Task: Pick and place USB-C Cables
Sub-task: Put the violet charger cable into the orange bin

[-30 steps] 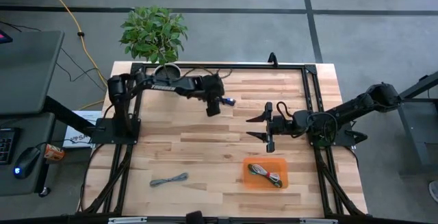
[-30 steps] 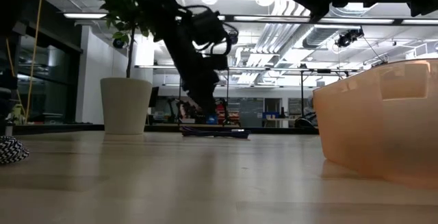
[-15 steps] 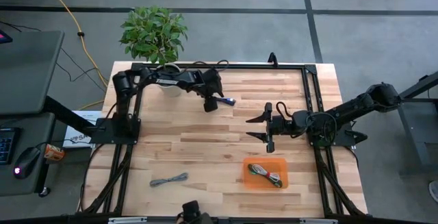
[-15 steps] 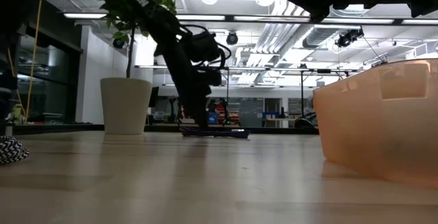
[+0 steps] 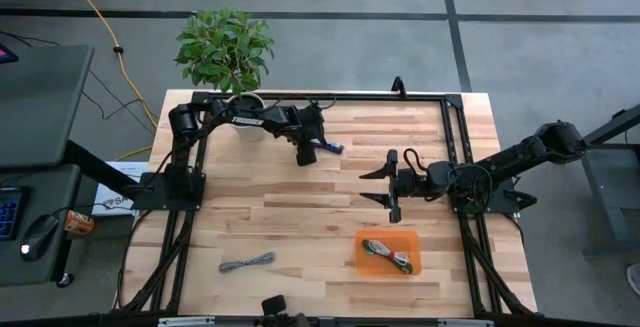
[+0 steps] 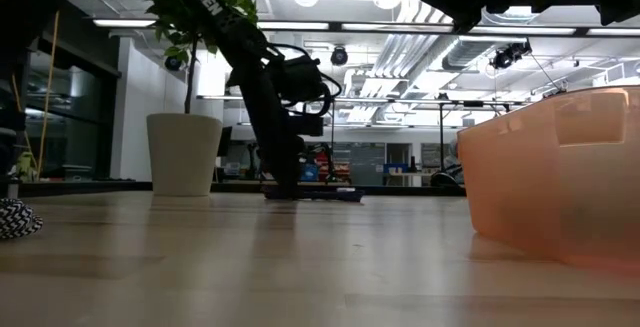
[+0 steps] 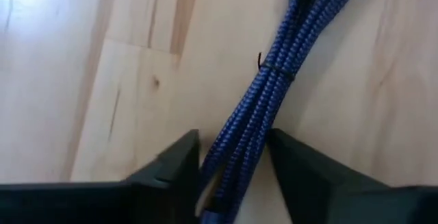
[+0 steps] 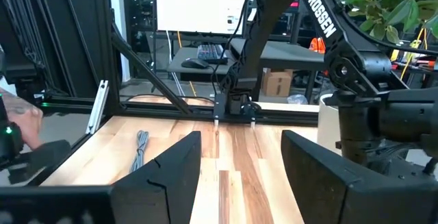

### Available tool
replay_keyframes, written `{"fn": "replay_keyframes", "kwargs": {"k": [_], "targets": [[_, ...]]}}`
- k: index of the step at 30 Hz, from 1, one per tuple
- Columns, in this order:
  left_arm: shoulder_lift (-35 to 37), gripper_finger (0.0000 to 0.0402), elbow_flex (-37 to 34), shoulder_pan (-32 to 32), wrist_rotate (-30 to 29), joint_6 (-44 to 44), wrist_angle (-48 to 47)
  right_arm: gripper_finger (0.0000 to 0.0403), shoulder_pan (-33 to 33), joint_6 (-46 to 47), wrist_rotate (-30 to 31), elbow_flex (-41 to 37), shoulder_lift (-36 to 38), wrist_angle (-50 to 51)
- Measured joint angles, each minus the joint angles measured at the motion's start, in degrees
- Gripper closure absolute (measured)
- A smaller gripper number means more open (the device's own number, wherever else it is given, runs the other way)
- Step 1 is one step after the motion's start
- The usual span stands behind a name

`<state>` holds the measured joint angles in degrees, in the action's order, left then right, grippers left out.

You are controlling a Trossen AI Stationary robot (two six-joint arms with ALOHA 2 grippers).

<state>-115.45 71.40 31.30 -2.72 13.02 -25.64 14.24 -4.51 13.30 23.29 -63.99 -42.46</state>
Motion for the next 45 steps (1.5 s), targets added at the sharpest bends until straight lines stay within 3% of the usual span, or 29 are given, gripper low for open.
{"fn": "replay_keyframes", "kwargs": {"k": [4,6,11,23,29,37,41,45], "targets": [[1.0,0.0358,-0.2,-1.1,-2.7,1.1,-1.1,0.0211,0.0,-0.9,0.0,0.0,0.0,0.0],[1.5,0.0387,-0.3,-1.8,-4.9,1.8,-2.1,0.0211,0.0,-0.5,0.0,0.0,0.0,0.0],[3.6,0.0396,-0.5,-3.0,-9.3,1.8,-3.7,0.0211,0.0,-0.4,0.0,0.0,0.0,0.2],[13.2,0.0401,-1.1,-7.0,-2.4,-2.8,-0.8,0.0211,0.0,-0.4,0.0,0.0,0.0,0.6],[25.5,0.0401,-8.4,-13.4,-0.3,-6.0,15.3,0.0211,0.0,-0.4,0.0,0.0,0.0,0.7],[41.3,0.0401,-30.0,-23.6,-4.4,-14.6,44.2,0.0211,0.0,-0.4,0.0,0.0,0.0,0.7],[44.7,0.0401,-40.7,-28.2,-7.5,-21.4,61.3,0.0211,0.0,-0.4,0.0,0.0,0.0,0.7],[45.0,0.0401,-47.0,-33.2,-11.0,-24.7,74.1,0.0211,0.0,-0.5,0.0,0.0,0.0,0.7]]}}
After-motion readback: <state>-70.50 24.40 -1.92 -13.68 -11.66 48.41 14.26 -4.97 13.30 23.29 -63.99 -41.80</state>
